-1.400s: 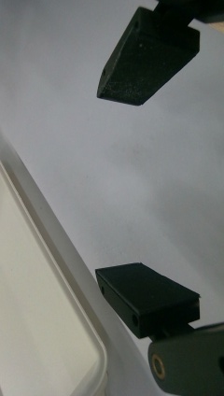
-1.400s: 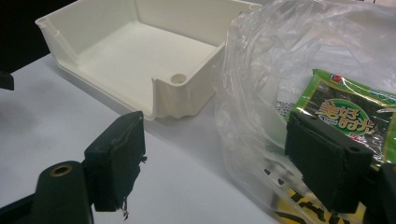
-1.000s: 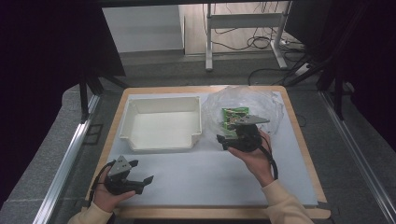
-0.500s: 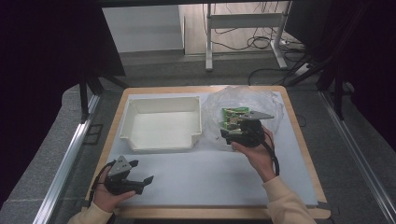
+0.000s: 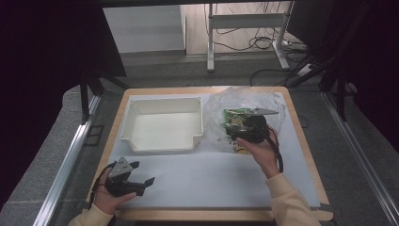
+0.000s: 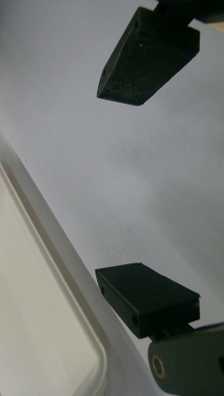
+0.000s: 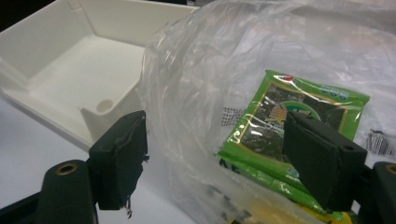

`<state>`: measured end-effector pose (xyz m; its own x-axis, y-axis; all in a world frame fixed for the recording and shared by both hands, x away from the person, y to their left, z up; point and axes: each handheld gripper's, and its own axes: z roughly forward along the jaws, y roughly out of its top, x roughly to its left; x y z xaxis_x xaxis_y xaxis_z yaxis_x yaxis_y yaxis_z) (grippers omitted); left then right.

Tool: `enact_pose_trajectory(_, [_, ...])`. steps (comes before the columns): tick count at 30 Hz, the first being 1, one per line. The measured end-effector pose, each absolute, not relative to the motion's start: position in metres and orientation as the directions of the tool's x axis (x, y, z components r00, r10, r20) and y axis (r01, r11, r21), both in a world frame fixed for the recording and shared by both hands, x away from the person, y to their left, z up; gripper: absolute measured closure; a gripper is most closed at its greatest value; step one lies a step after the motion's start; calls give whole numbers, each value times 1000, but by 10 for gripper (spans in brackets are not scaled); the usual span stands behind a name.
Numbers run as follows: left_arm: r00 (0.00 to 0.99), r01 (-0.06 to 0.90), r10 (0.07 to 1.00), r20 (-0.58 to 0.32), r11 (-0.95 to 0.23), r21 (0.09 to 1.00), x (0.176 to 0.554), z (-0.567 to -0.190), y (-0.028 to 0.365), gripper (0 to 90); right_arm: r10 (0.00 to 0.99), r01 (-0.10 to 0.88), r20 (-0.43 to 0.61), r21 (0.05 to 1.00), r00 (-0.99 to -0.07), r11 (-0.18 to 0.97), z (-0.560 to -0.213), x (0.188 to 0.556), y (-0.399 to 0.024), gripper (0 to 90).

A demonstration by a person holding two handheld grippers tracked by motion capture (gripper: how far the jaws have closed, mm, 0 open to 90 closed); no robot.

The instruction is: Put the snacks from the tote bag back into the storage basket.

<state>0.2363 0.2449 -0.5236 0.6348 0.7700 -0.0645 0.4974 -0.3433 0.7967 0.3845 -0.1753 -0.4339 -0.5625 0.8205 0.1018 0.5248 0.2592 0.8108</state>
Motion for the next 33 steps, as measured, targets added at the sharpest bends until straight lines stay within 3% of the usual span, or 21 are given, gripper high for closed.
enact_pose_trajectory(33, [646, 502, 759, -82, -341, 795, 236, -525, 244, 131, 883, 611, 91, 754, -460, 241, -432, 440, -185, 260])
